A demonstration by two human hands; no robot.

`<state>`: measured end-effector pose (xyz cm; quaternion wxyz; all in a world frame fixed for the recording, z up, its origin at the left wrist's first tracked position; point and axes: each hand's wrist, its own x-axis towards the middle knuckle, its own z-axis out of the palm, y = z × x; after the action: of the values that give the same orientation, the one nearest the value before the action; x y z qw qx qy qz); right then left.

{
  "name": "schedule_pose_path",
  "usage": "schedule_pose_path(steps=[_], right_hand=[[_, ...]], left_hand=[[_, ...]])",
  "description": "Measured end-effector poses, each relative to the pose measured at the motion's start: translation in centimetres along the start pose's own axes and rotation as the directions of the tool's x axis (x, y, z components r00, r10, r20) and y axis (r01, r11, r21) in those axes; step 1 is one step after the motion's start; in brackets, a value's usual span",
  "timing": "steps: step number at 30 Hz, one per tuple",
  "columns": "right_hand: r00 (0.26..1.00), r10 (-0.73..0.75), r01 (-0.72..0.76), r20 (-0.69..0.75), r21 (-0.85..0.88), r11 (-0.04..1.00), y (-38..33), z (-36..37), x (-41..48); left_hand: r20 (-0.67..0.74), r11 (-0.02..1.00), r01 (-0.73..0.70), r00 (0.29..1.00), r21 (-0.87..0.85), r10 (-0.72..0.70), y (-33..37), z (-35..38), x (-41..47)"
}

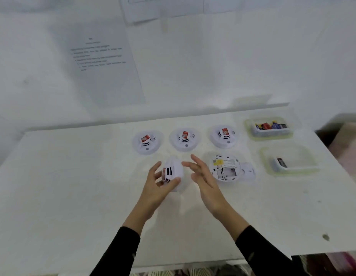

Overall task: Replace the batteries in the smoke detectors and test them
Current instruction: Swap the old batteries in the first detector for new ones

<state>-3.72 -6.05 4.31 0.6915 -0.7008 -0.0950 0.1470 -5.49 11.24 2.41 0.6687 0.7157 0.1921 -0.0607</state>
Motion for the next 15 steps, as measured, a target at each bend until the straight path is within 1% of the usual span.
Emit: schedule_pose_path(steps=[2, 3, 5, 7, 10, 12, 14, 15], right_hand=[[0.993, -0.119, 0.118, -0.013, -0.085, 0.989, -1.0, -0.7, -1.3], [0.983, -0.185, 0.183, -0.006, -0.137, 0.974, -1.4, -1.0, -1.8], [0.959, -0.283, 0.282, 0.026, -0.217, 0.935, -2.0, -1.1, -2.0], [0.933, -0.360, 0.347, 0.008, -0.295, 0.891, -1.8, -1.1, -1.9], [0.903, -0.422, 0.371, -0.085, -0.345, 0.862, -1.4, -3.2, -2.6], [0.901, -0.414, 0.345, -0.126, -0.369, 0.863, -1.9, -5.3, -3.1], [0.901, -0.414, 0.331, -0.132, -0.409, 0.850, -2.3, -7.3, -3.5], [0.896, -0.425, 0.333, -0.126, -0.442, 0.833, -2.5, -8.3, -3.6]], left_hand=[[0.172, 0.983, 0.054, 0.985, -0.177, -0.023, 0.7, 1.3, -0.7], [0.245, 0.954, 0.085, 0.969, -0.286, -0.013, 1.0, 2.1, -0.9], [0.338, 0.877, 0.140, 0.941, -0.460, 0.027, 1.6, 2.7, -1.0], [0.422, 0.794, 0.204, 0.904, -0.572, 0.072, 2.3, 3.3, -1.3], [0.507, 0.696, 0.292, 0.854, -0.656, 0.119, 2.9, 5.7, -2.1], [0.537, 0.645, 0.329, 0.830, -0.690, 0.151, 3.3, 7.6, -2.3], [0.553, 0.625, 0.362, 0.822, -0.692, 0.136, 3.9, 9.5, -2.4], [0.551, 0.637, 0.363, 0.826, -0.681, 0.118, 4.2, 10.6, -2.3]])
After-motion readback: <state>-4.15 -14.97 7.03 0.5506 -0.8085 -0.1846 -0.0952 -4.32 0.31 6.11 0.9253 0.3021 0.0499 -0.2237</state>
